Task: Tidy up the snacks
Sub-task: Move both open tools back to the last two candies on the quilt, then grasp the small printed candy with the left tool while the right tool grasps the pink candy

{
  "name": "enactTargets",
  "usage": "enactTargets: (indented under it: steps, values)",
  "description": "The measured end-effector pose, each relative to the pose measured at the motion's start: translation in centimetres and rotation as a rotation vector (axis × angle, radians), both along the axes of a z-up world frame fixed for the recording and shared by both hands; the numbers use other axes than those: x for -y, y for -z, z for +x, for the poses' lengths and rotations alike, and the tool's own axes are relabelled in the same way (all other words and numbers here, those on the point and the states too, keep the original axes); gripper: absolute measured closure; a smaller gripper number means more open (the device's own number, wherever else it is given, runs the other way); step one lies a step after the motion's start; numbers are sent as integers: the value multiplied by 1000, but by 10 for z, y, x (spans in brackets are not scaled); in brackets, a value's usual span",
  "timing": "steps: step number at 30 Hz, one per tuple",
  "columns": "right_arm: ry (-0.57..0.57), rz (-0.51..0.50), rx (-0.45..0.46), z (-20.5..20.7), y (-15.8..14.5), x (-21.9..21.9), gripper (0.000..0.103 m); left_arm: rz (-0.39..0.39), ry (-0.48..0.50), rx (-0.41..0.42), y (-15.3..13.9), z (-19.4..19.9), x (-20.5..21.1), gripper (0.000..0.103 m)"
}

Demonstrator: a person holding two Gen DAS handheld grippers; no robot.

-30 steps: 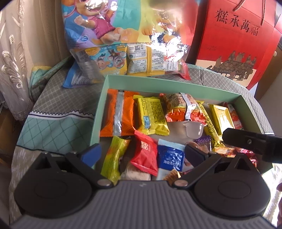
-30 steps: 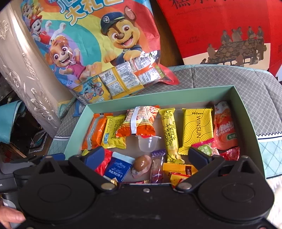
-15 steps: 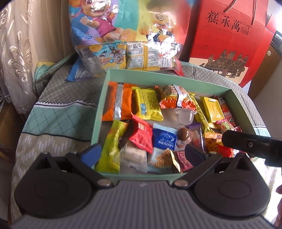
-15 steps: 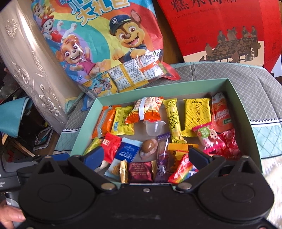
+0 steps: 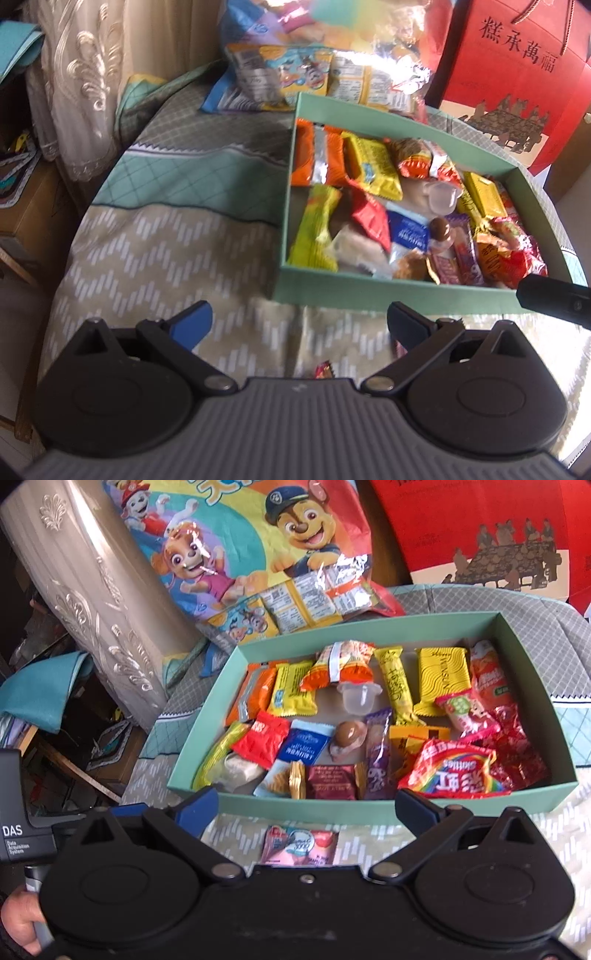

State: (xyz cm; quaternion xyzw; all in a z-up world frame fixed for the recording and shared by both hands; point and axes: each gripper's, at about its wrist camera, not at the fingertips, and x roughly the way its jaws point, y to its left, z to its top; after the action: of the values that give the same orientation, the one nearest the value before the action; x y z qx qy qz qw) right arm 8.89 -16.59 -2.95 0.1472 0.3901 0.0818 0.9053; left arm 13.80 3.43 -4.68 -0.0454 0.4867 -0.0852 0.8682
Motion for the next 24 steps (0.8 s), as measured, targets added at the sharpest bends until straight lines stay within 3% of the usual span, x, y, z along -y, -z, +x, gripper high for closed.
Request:
enactTargets:
  steps: [11,17,24]
  values:
    - [-87,-5,-18,10,15,-23,0,9,32,-45,20,-7,-9,0]
    - [-163,-14,-54,28,32,-39,5,-2,118,-55,26,-14,-11,0]
    - [-236,-44,-117,46,56,-57,15,15,225,-39,32,-28,-8,18]
